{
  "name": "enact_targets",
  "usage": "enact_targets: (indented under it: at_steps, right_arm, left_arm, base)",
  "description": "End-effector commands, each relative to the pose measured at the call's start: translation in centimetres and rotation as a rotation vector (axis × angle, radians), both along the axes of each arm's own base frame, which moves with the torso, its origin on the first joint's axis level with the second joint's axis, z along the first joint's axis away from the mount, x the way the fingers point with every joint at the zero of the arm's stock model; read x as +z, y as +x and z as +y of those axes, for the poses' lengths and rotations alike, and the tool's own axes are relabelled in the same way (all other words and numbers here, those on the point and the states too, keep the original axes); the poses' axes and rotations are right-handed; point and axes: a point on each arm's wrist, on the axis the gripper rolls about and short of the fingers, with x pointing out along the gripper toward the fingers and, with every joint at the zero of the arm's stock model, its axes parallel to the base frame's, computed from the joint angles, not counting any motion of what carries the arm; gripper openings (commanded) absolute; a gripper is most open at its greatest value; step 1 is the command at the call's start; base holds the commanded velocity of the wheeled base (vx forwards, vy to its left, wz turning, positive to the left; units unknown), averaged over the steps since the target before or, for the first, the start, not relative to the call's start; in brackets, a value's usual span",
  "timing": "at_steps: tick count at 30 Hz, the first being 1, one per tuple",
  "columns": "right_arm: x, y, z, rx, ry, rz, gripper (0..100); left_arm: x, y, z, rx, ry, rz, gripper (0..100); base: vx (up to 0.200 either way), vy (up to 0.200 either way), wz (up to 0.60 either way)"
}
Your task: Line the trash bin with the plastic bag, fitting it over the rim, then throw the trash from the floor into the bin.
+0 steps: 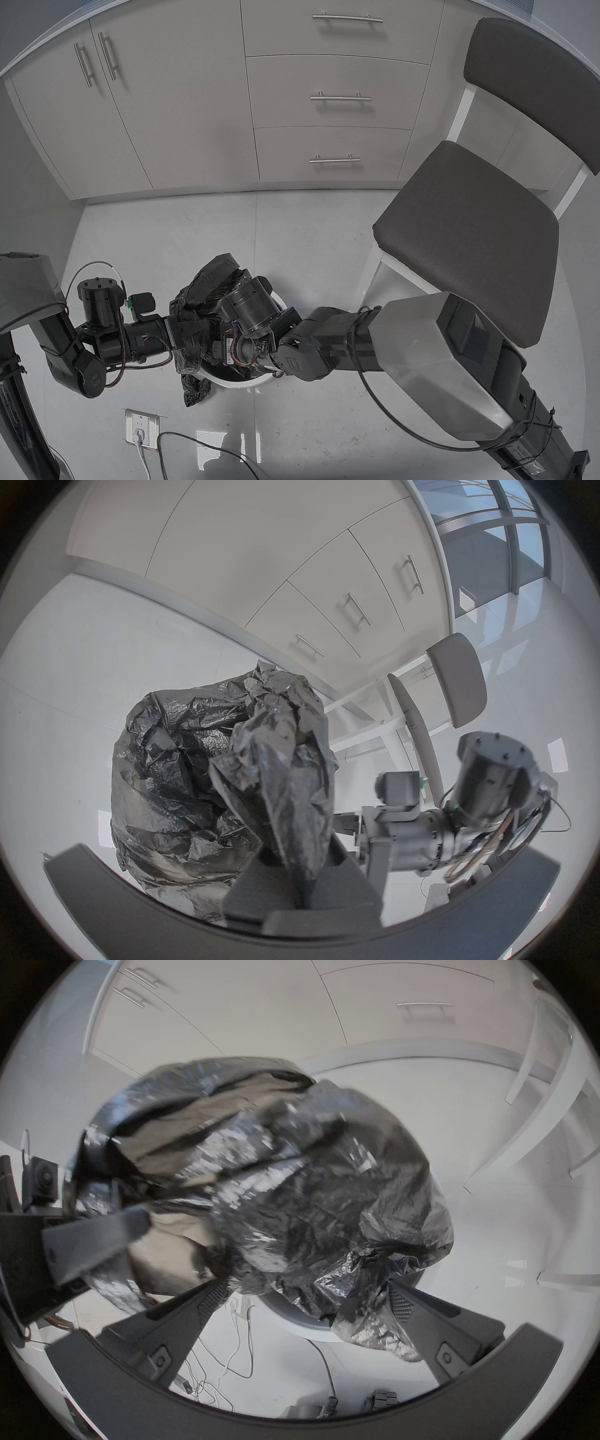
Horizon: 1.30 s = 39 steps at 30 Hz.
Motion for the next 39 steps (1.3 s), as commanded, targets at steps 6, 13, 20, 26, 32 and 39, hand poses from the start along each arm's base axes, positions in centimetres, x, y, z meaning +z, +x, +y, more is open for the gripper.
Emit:
enact_targets:
  at_steps: [6,13,20,26,32,39]
  right_arm:
    - [5.3,-0.5,-0.9,-0.013,0.047,-0.039,100]
    - [6.9,1.2,-3.0,-0.064,0.047,-0.045,100]
    - [6.2,2.4,-4.0,-0.117,0.025,-0.059,100]
    - [2.4,3.3,-4.0,-0.139,-0.033,-0.019,100]
    - [-2.8,4.3,-4.4,-0.164,-0.114,0.039,100]
    - [-5.2,4.5,-4.6,-0.167,-0.151,0.068,100]
  left_arm:
    - [0.1,0.1,0.0,0.001,-0.004,-0.013,0]
    - [0.1,0.1,0.0,0.001,-0.006,-0.017,0]
    - [0.0,-0.1,0.1,0.007,-0.003,-0.012,0]
    - [0.0,0.0,0.1,0.004,-0.004,-0.015,0]
    - [0.3,-0.1,0.0,0.001,-0.005,-0.022,0]
    - [0.2,-0.1,-0.1,-0.002,-0.006,-0.018,0]
  base:
    - [0.0,0.0,0.0]
    - [0.0,0.0,0.0]
    - [0.0,0.0,0.0]
    - [0.0,0.0,0.0]
    - [0.0,0.0,0.0]
    - [0.0,0.0,0.0]
